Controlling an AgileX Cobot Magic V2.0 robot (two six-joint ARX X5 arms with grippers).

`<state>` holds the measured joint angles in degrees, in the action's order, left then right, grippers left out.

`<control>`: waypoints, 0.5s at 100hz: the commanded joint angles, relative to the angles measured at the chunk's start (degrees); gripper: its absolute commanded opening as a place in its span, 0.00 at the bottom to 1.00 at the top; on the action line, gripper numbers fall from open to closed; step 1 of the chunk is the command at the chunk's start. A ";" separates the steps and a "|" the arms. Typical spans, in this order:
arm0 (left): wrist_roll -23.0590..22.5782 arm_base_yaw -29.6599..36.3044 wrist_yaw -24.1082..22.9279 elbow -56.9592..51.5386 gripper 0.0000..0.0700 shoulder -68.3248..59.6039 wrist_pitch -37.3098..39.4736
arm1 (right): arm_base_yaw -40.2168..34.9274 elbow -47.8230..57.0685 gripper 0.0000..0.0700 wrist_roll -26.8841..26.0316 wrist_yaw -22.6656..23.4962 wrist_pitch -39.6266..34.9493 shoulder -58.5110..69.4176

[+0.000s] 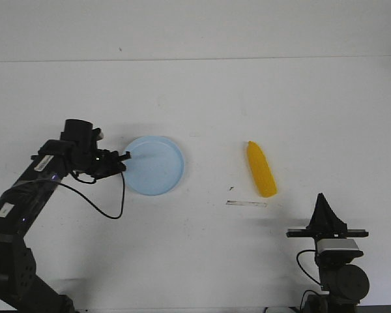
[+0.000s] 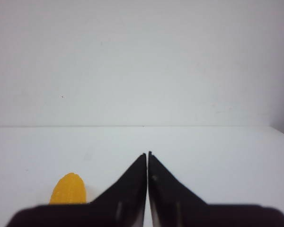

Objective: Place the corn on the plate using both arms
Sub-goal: 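Push the blue plate with the left gripper toward the yellow corn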

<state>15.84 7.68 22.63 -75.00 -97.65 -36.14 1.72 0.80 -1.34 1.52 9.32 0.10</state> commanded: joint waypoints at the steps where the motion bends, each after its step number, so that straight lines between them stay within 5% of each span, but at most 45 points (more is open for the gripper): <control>1: 1.95 2.69 0.33 -0.87 0.00 -1.01 1.29 | 0.13 -0.07 0.01 -0.61 -0.02 0.52 -0.02; 50: 7.45 12.90 -0.57 -0.87 0.00 -7.39 7.32 | 0.13 -0.07 0.01 -0.59 -0.02 0.52 -0.02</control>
<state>22.41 20.18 22.15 -75.00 -103.48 -29.21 1.72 0.80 -1.34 1.52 9.34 0.10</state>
